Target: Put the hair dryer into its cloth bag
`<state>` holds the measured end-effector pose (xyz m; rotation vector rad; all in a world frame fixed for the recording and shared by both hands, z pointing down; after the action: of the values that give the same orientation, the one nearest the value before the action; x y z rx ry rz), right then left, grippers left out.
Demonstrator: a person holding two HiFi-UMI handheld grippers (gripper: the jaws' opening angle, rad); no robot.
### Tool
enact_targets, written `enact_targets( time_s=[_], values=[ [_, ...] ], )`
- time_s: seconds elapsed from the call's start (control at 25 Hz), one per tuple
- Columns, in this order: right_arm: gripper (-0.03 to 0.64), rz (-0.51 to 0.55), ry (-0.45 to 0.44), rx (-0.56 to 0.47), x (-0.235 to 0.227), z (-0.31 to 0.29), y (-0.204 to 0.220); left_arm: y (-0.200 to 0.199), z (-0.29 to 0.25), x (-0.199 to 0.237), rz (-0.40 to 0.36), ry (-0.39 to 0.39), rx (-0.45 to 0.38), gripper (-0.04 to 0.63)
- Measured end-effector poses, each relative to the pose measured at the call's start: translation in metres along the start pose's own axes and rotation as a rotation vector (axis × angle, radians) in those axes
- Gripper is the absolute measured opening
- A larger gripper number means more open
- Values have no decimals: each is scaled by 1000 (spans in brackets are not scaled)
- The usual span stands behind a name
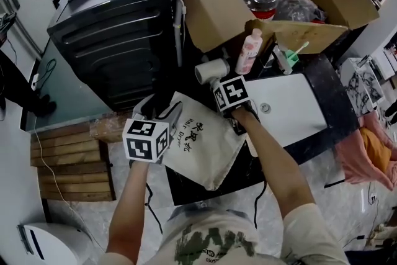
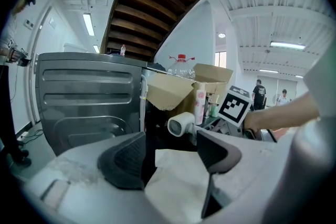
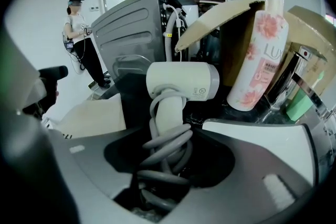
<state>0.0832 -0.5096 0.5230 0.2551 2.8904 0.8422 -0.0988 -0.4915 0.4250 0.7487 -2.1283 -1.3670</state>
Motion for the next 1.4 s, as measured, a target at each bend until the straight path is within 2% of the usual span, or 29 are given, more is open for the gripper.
enact_targets(
  time_s=[0.56, 1.0, 1.4],
  values=[
    [232, 24, -57, -114, 3, 54, -11, -6, 21, -23, 1, -32, -23, 308],
    [233, 90, -120, -194, 3, 114, 4, -15, 50, -66, 27, -140, -72, 309],
    [233, 166, -215, -245, -1, 156, 39, -1, 76, -119, 51, -238, -76, 308]
  ],
)
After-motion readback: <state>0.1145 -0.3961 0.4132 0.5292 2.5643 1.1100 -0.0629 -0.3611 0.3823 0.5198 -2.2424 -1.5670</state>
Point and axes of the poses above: the fingertips, and each gripper's own axes: z backward along the fingers, x to its left, y out of its underside, the point moved 1 cm from there along z, backward along the fingers, and after that the axes turned 1 degree about -y, right-handed, at the moved point
